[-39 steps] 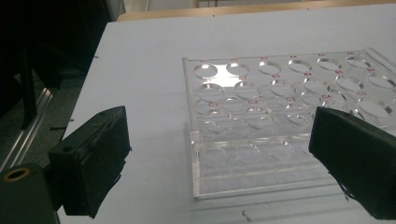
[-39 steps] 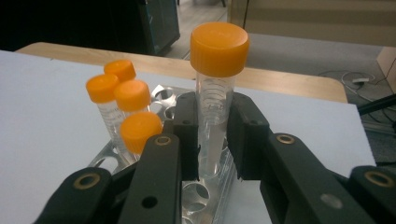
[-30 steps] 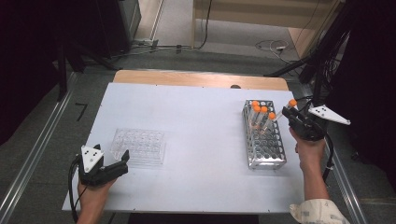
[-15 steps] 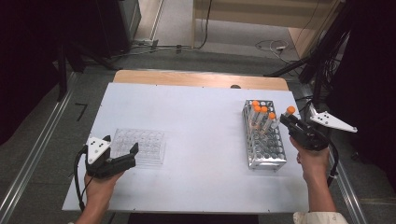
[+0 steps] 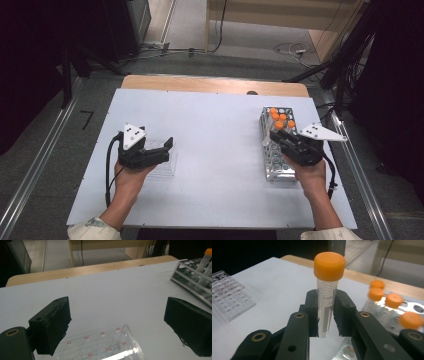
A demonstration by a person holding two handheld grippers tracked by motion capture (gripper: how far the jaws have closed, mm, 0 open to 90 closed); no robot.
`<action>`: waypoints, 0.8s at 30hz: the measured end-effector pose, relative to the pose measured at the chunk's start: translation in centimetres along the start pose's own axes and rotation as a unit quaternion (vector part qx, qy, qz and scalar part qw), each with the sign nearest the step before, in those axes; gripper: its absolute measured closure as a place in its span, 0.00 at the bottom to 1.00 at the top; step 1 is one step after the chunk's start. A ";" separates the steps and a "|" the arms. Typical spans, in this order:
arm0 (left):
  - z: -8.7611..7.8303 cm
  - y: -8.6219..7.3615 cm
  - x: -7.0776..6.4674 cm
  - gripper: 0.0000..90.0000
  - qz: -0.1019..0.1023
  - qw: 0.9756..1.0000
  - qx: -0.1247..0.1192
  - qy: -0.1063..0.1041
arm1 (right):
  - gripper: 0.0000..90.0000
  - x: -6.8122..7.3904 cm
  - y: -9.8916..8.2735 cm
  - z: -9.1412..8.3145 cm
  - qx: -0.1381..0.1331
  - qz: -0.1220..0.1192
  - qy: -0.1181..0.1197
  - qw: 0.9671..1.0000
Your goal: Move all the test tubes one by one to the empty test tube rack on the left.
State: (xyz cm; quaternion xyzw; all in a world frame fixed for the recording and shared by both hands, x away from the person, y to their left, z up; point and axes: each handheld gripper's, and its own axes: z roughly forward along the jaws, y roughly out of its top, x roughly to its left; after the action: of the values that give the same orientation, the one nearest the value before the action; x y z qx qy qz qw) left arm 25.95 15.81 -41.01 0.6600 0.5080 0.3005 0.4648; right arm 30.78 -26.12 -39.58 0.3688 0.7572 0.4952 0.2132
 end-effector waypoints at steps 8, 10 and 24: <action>2.0 0.7 -2.1 0.12 0.019 0.999 0.001 -0.032 | 0.80 3.0 -0.1 2.6 0.021 -0.019 0.047 0.998; 2.1 0.9 -2.6 0.13 0.025 0.999 -0.001 -0.043 | 0.80 3.7 -0.2 3.1 0.026 -0.022 0.057 0.998; 1.2 0.7 -7.1 0.19 0.047 0.987 -0.002 -0.154 | 0.80 8.3 -1.3 6.0 0.063 -0.052 0.113 0.990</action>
State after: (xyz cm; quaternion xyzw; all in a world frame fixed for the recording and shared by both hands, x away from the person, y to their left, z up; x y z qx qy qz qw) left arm 25.08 8.63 -40.30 0.7206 0.3984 0.2175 0.5241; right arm 29.13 -16.48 -42.94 0.2832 0.8241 0.4734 0.1286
